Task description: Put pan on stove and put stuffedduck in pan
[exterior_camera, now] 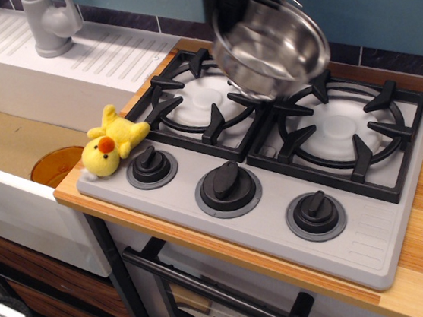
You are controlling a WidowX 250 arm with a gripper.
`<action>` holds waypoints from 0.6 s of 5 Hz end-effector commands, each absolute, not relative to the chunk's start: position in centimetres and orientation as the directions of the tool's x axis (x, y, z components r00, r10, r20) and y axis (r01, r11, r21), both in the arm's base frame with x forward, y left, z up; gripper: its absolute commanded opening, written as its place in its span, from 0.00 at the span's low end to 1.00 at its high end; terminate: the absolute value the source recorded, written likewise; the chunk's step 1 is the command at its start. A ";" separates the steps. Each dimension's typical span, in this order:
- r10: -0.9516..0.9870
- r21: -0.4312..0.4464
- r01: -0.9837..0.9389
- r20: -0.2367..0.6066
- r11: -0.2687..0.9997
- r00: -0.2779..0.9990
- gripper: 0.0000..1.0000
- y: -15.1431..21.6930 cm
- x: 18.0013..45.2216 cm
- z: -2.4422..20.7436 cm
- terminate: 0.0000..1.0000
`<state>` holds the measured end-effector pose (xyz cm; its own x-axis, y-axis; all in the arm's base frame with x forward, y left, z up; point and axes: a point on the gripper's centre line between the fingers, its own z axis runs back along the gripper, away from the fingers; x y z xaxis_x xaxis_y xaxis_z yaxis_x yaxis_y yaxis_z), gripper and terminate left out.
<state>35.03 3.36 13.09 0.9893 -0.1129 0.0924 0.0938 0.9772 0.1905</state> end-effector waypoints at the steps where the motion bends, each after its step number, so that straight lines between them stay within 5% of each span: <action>1: -0.156 0.208 0.118 0.174 0.971 0.972 0.00 7.8 36.5 16.0 0.00; 3: -0.165 0.192 0.128 0.193 0.973 0.967 0.00 10.5 37.4 14.2 0.00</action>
<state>36.71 10.14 12.01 0.9772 -0.1616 0.1380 0.1383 0.9766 0.1645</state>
